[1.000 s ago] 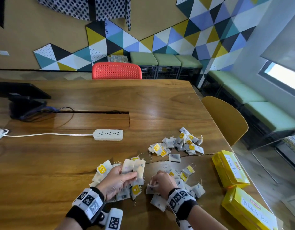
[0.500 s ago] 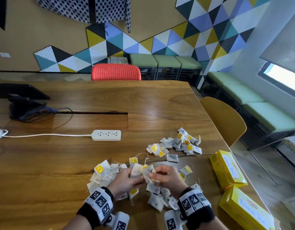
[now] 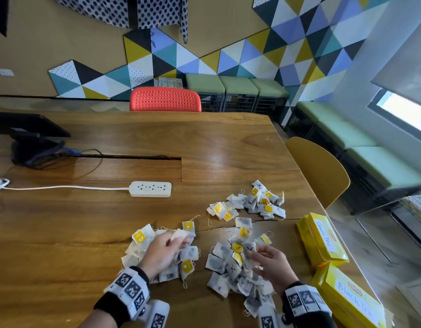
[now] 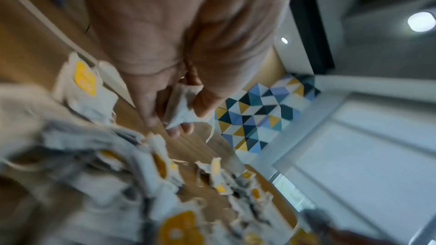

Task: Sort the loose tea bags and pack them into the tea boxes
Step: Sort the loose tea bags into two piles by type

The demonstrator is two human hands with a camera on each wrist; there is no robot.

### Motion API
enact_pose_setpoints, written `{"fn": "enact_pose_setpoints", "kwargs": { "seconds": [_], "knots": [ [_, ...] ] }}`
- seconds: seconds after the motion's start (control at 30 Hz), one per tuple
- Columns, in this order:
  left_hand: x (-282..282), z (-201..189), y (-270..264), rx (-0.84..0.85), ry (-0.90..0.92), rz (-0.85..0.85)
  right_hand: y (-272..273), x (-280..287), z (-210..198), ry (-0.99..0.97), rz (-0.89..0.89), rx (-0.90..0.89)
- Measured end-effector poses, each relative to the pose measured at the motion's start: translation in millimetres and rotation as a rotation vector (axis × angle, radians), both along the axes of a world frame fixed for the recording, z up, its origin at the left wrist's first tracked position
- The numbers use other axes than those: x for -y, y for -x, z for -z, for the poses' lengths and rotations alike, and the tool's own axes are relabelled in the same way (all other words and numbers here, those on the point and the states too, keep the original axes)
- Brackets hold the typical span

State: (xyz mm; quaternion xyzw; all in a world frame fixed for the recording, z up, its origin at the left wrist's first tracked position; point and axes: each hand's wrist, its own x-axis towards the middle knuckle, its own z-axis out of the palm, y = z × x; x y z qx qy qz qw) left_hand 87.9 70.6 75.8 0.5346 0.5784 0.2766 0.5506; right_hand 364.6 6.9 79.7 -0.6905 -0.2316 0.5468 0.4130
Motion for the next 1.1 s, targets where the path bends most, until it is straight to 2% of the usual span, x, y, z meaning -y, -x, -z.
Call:
{"fn": "enact_pose_setpoints", "kwargs": {
  "seconds": [0.07, 0.2, 0.43, 0.6, 0.67, 0.77, 0.83, 0.97, 1.1],
  "knots": [
    [-3.5, 7.9, 16.4, -0.237, -0.196, 0.002, -5.3, 2.2, 0.0, -0.012, 0.029, -0.023],
    [-4.1, 23.4, 47.2, -0.372, -0.345, -0.033, -10.3, 4.2, -2.7, -0.052, 0.077, -0.154],
    [11.6, 33.2, 80.4, -0.247, -0.251, -0.202, -6.5, 1.0, -15.8, -0.031, 0.09, -0.403],
    [24.4, 34.8, 83.8, -0.218, -0.189, -0.217, -3.9, -1.1, -14.4, 0.01, 0.062, -0.394],
    [26.2, 38.9, 84.7, -0.214, -0.168, -0.211, -4.9, -1.0, -11.5, 0.054, -0.026, -0.242],
    [28.5, 47.7, 86.9, -0.202, -0.148, -0.228, -9.8, -8.3, -4.5, 0.097, -0.239, 0.271],
    [31.2, 52.5, 88.4, -0.18, -0.133, -0.247, -14.8, -22.4, 0.8, 0.063, -0.34, 0.53],
    [40.5, 62.3, 93.8, -0.17, -0.082, -0.282, -24.1, -60.6, 9.4, 0.051, -0.491, 0.796],
    [52.6, 77.2, 101.2, -0.115, 0.0, -0.3, -27.3, -100.3, 22.6, 0.146, -0.703, 0.91]
  ]
}}
